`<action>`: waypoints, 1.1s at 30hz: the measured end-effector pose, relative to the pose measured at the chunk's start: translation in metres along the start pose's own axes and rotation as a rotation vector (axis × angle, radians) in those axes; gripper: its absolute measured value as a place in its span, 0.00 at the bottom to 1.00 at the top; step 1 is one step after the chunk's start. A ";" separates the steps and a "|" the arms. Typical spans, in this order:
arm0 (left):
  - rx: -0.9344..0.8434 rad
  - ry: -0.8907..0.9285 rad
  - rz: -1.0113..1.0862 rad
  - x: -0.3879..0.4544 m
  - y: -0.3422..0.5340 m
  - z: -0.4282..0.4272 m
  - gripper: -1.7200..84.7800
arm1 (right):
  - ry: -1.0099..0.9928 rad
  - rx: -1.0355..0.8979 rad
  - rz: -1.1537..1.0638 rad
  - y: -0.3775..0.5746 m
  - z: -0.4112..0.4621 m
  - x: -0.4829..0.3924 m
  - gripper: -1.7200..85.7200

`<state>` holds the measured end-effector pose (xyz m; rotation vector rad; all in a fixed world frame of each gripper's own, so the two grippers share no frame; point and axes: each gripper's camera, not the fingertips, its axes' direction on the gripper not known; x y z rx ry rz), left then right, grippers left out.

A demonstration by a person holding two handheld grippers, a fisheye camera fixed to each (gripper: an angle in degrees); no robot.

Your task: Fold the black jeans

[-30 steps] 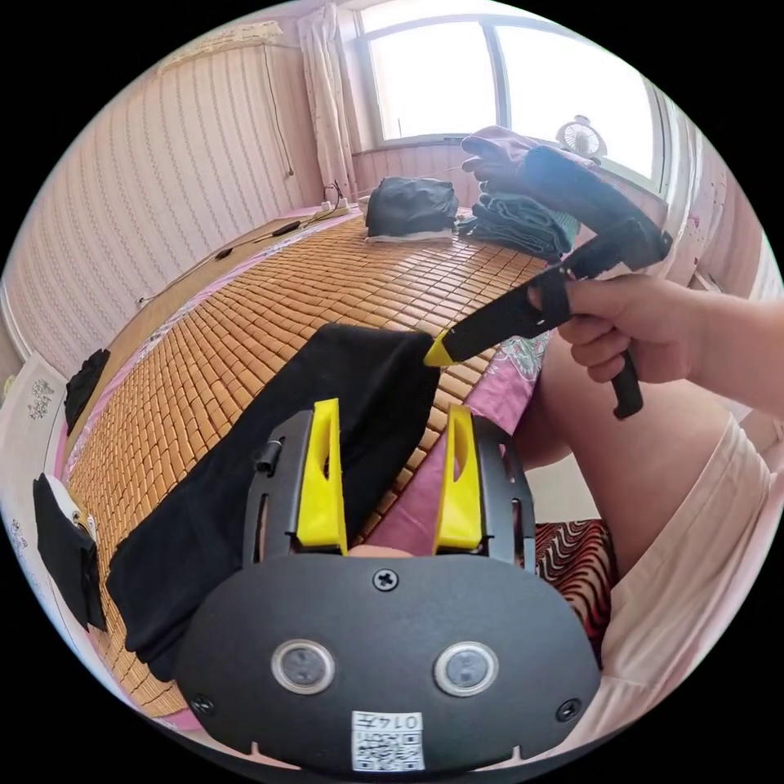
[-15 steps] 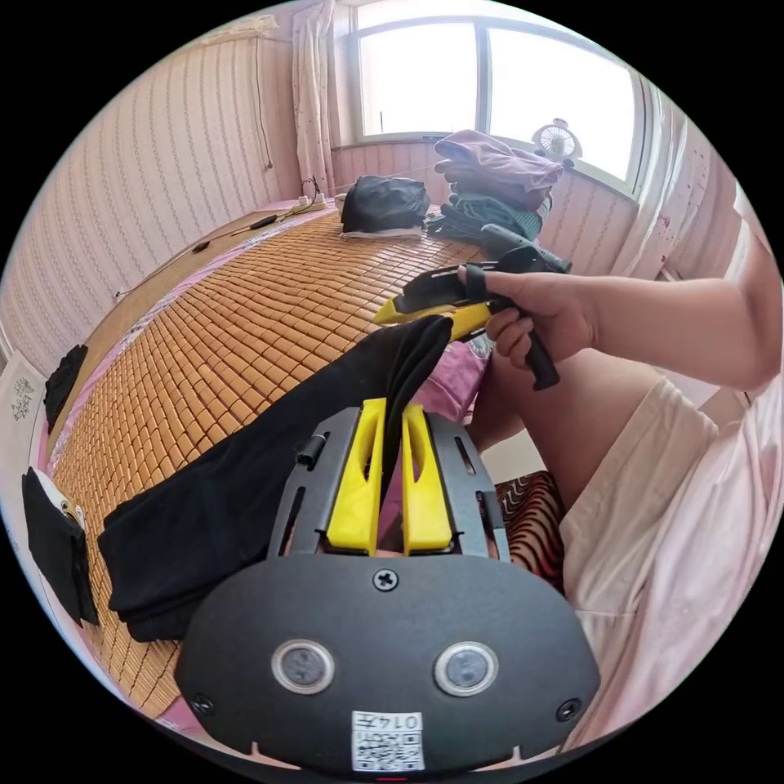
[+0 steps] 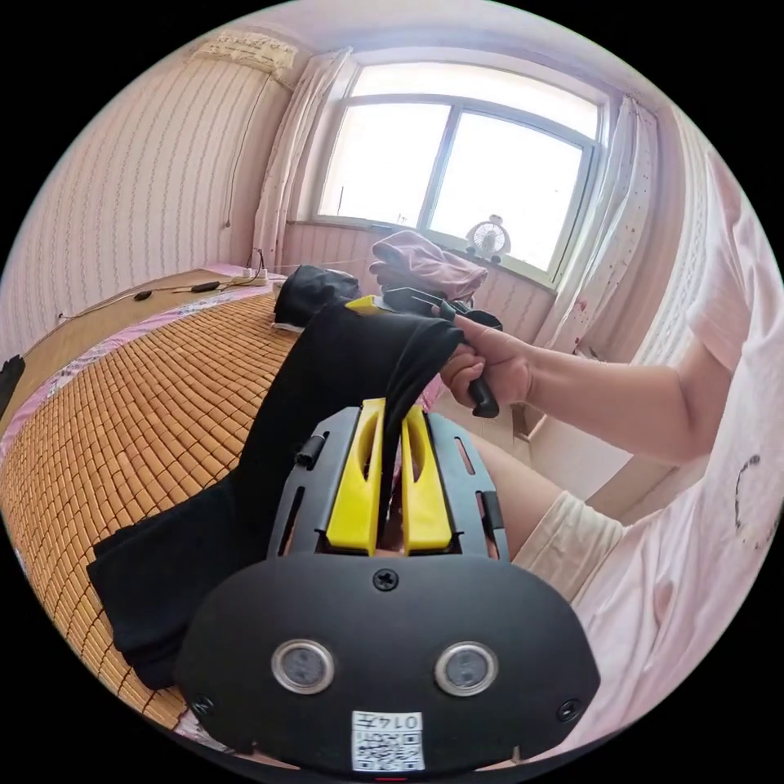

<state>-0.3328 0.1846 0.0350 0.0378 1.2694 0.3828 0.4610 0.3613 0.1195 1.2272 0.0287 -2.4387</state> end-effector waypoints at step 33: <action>-0.337 -0.291 -0.467 -0.228 0.052 -0.063 0.07 | 0.874 -0.801 -0.755 0.180 0.289 -0.077 0.02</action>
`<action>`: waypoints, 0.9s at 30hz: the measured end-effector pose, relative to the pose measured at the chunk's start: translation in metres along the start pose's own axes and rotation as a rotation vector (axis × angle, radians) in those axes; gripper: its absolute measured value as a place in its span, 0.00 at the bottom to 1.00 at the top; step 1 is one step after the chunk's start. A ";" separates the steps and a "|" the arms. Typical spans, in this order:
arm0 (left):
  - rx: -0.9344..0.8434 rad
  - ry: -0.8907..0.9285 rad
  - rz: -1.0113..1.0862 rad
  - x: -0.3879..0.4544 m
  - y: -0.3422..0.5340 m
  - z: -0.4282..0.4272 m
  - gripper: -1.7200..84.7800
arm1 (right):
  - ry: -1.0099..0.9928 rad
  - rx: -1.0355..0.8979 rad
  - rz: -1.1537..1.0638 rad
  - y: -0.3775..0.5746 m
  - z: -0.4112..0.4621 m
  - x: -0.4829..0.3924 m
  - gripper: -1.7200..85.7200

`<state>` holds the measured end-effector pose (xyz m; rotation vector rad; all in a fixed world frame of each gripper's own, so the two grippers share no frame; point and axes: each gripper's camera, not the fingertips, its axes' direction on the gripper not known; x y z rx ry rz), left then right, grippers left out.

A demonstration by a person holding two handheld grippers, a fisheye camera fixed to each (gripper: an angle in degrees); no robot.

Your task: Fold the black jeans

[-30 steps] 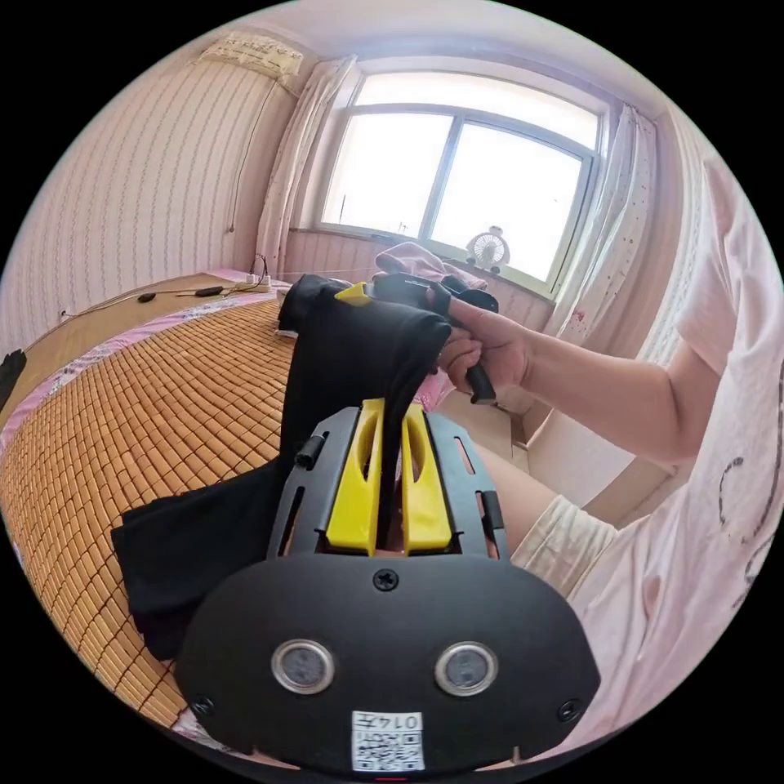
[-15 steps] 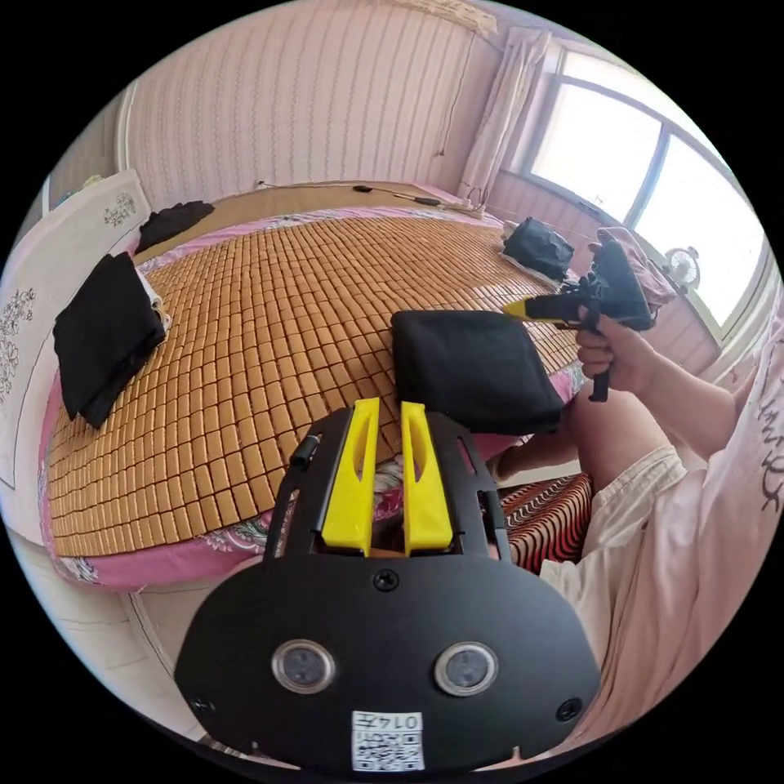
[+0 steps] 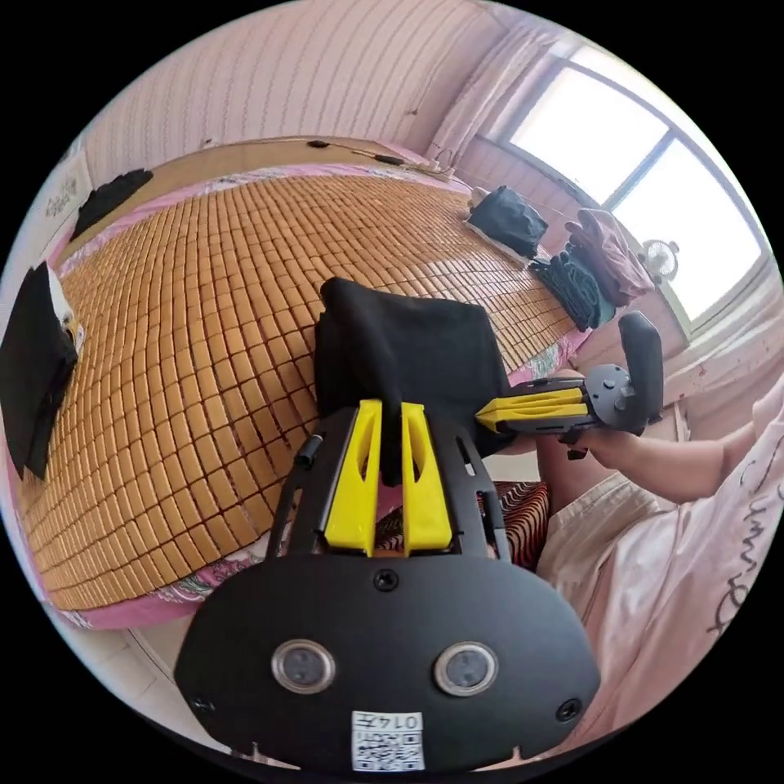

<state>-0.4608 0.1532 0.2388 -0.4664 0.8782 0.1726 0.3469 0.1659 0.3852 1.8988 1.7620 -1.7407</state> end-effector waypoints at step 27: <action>0.052 0.006 -0.094 -0.107 -0.051 0.027 0.18 | -0.211 0.303 0.611 0.036 -0.055 0.119 0.19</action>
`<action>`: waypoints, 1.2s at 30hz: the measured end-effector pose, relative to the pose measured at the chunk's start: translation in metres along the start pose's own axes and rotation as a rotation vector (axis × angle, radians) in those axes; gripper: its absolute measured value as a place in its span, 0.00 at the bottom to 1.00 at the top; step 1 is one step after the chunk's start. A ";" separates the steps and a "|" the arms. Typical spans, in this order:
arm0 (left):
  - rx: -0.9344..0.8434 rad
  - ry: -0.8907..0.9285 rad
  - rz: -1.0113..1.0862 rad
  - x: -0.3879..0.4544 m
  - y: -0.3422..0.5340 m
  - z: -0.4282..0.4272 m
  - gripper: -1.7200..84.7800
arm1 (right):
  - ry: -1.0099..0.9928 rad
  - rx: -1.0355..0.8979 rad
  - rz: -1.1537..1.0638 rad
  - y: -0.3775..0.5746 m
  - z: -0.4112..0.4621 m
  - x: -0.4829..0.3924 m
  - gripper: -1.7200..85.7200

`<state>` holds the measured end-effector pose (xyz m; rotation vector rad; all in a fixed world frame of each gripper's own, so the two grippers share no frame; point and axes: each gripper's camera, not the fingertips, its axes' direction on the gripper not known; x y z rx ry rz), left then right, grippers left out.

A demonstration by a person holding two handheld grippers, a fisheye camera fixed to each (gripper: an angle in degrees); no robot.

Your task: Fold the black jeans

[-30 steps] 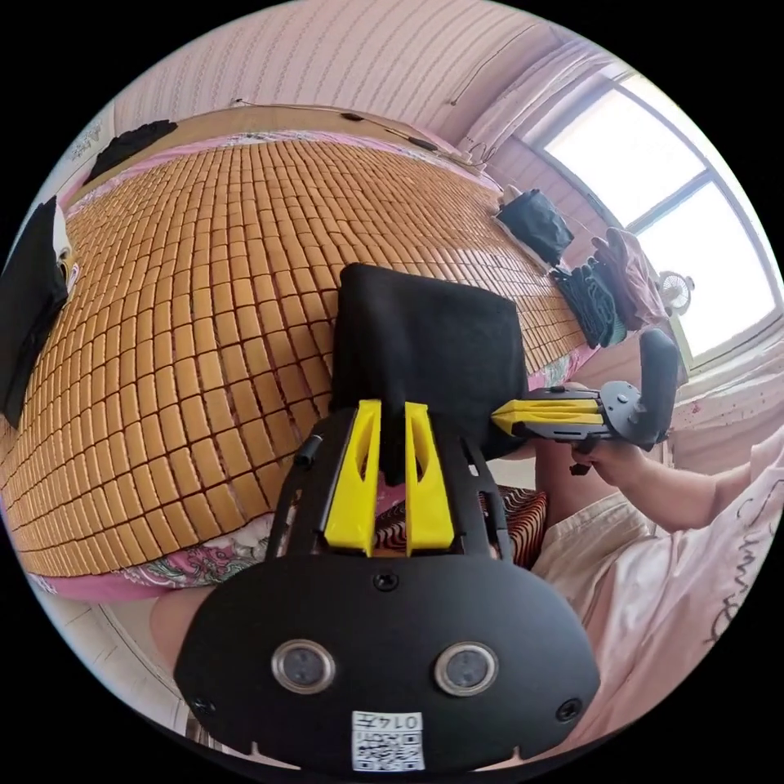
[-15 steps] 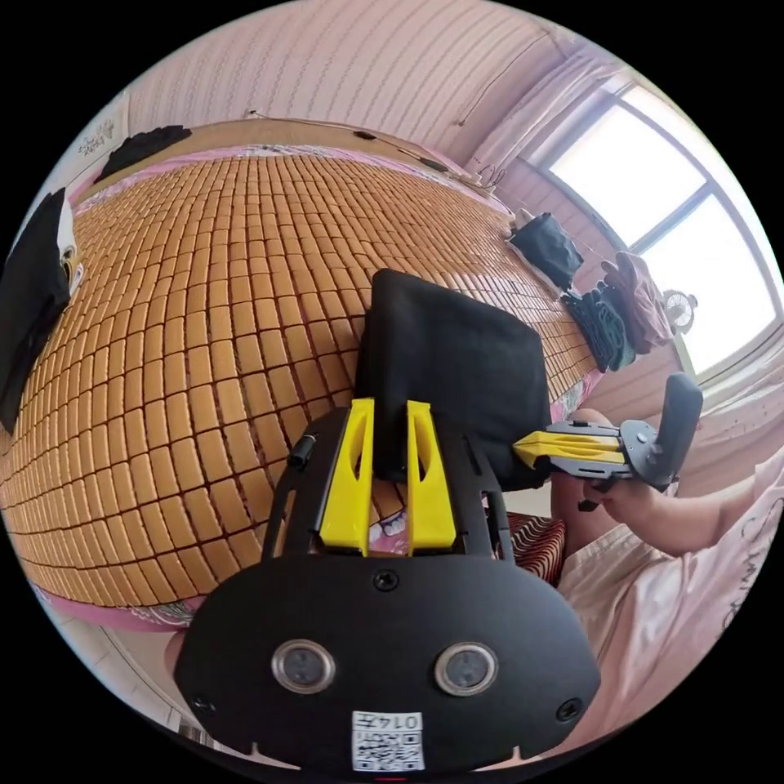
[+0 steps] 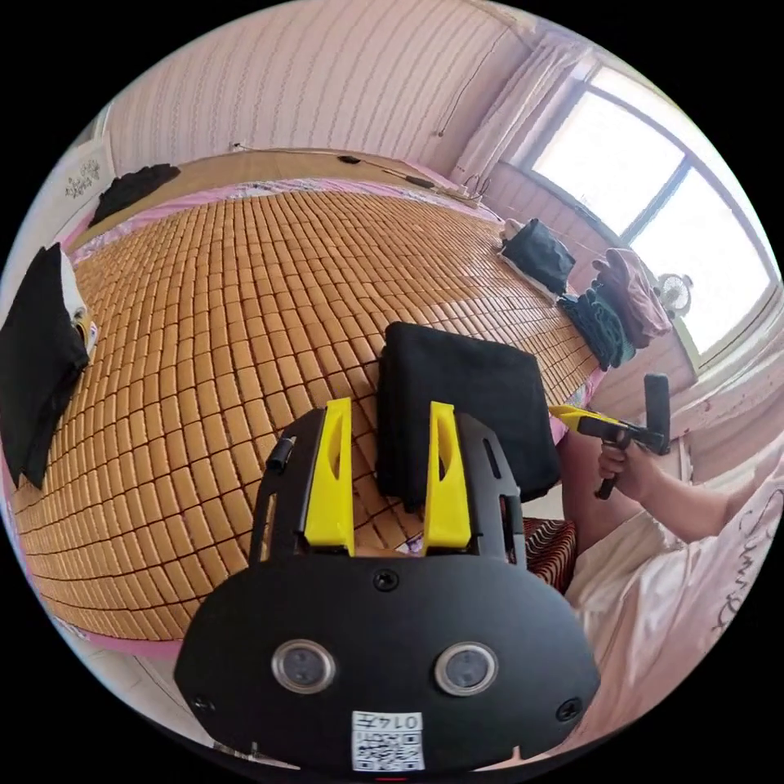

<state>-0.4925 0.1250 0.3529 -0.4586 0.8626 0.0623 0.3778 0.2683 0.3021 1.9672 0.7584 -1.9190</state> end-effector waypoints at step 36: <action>0.072 0.162 0.256 0.399 -0.350 0.289 0.08 | 0.796 -0.410 -0.199 -0.386 -0.132 0.102 0.02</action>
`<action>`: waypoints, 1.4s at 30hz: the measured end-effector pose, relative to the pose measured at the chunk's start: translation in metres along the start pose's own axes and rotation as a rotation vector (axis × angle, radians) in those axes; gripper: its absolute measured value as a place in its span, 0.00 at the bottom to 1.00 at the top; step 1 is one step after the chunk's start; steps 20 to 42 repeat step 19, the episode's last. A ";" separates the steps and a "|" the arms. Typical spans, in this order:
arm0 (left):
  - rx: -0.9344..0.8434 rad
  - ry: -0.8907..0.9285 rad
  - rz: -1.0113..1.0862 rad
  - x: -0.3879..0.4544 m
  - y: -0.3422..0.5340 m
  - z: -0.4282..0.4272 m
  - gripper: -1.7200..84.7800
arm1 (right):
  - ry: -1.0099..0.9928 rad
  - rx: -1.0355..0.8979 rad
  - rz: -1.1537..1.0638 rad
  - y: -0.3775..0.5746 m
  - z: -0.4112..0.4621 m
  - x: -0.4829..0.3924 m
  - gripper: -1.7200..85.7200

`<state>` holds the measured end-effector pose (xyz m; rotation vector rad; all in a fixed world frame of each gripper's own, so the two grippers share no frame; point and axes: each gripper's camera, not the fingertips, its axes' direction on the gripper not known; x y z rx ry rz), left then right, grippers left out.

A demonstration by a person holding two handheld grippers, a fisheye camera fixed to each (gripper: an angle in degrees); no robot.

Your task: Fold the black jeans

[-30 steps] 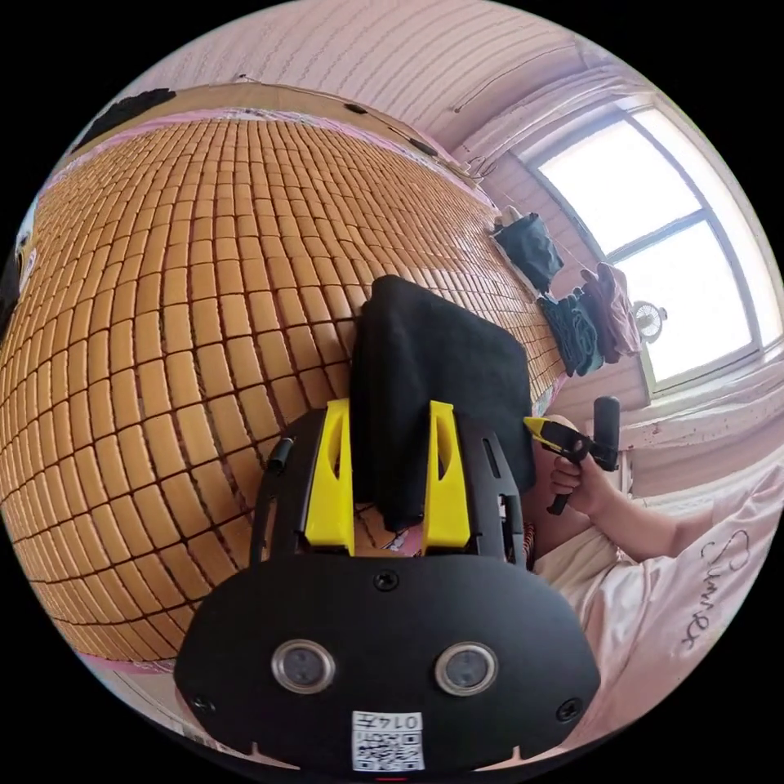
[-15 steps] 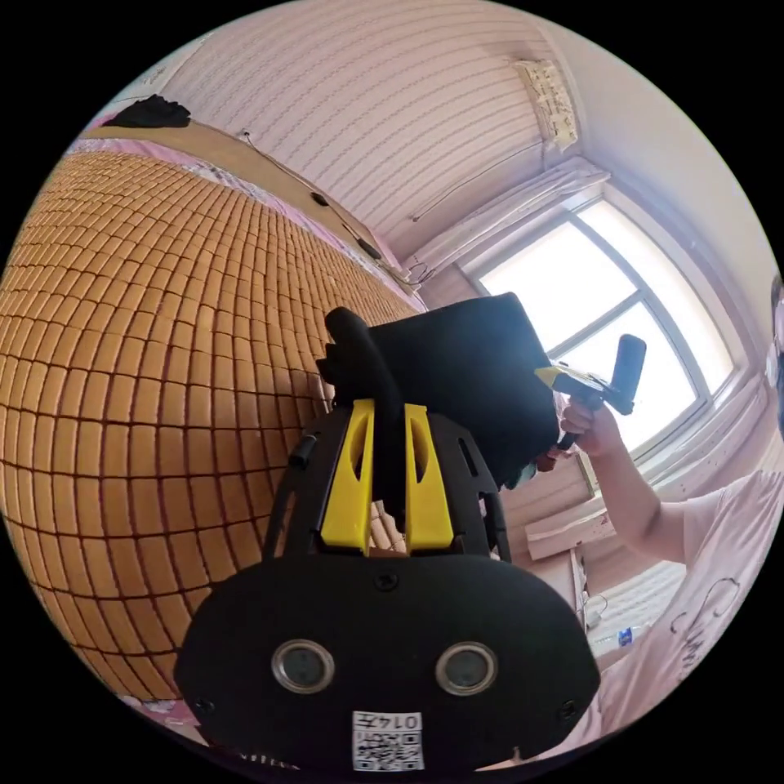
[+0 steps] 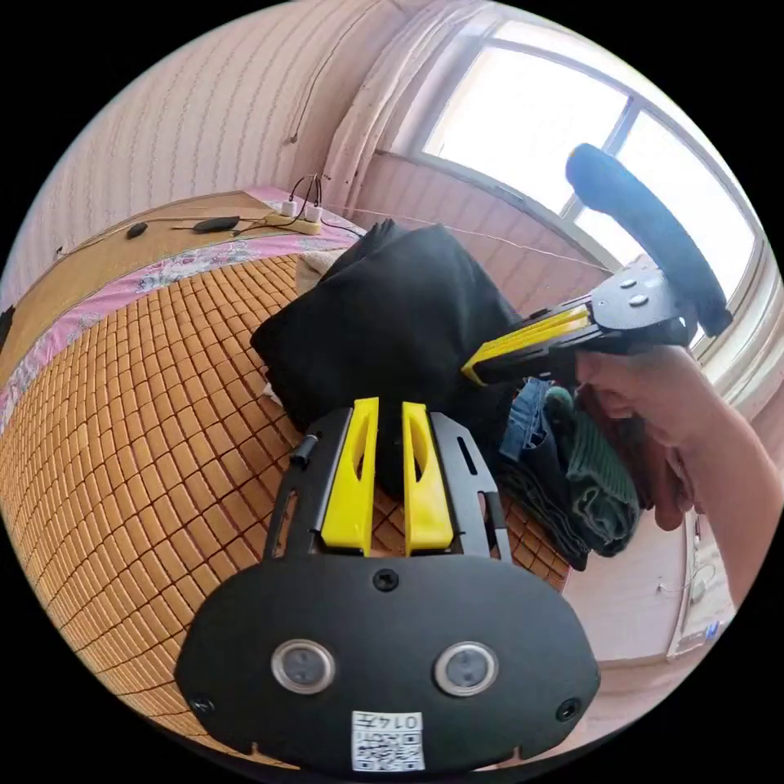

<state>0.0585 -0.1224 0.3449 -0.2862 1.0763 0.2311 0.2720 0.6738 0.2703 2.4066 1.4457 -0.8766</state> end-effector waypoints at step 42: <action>0.164 -0.211 -0.232 -0.222 0.293 -0.412 0.09 | -0.048 0.380 -0.389 0.073 -0.069 -0.268 0.10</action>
